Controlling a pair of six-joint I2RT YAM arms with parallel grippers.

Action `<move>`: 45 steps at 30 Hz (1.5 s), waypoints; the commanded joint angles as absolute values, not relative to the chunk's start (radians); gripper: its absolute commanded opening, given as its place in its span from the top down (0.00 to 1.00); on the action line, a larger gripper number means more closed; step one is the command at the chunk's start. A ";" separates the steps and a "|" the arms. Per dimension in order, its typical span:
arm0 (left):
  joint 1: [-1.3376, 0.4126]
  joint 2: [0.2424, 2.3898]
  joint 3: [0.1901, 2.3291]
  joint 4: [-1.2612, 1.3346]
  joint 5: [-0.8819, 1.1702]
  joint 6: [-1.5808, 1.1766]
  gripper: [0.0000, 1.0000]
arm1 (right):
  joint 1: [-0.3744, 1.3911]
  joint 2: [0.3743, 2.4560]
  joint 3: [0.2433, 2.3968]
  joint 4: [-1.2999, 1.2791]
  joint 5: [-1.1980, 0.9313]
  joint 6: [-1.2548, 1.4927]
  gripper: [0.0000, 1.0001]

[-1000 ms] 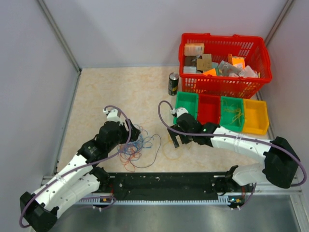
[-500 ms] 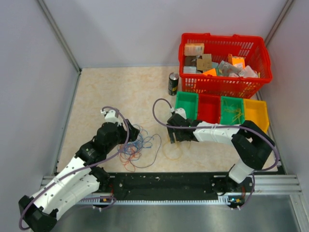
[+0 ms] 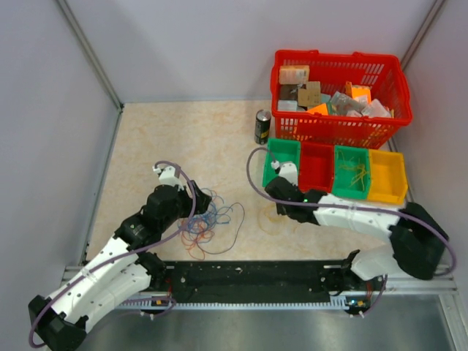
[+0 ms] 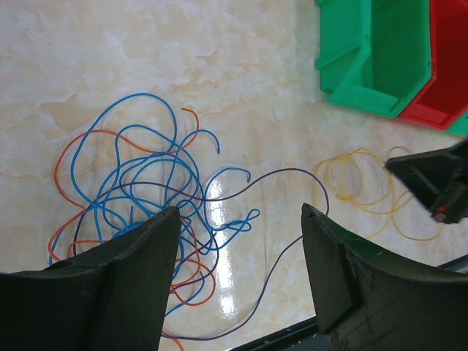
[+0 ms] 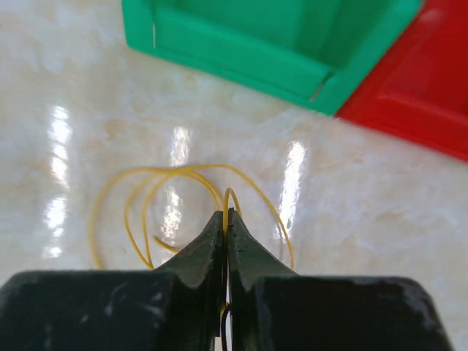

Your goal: Untangle the cables

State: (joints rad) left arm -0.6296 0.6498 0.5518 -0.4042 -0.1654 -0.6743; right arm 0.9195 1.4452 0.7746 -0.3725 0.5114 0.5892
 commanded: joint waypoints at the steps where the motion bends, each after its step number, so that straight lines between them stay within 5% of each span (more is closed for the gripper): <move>1: -0.627 0.647 0.555 -0.364 -0.163 -0.669 0.29 | 0.842 1.163 0.814 -0.451 0.548 0.545 1.00; 8: -0.629 0.664 0.558 -0.342 -0.152 -0.675 0.29 | 0.567 0.911 0.922 -0.589 0.555 0.445 1.00; 17: -0.629 0.684 0.575 -0.333 -0.123 -0.672 0.29 | 0.201 0.974 1.201 -0.595 0.491 0.390 1.00; 23: -0.627 0.661 0.572 -0.345 -0.106 -0.680 0.27 | 0.106 1.092 1.194 -0.494 0.607 0.357 1.00; 30: -0.629 0.604 0.554 -0.364 -0.112 -0.680 0.27 | 0.051 1.186 0.893 -0.220 0.658 0.458 1.00; 45: -0.627 0.583 0.541 -0.376 -0.081 -0.700 0.26 | 0.018 1.505 0.888 -0.014 0.374 0.376 0.98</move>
State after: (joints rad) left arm -0.6296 0.5850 0.5503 -0.3992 -0.1040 -0.6880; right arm 0.0299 1.5192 0.8322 -0.1474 0.4065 0.4450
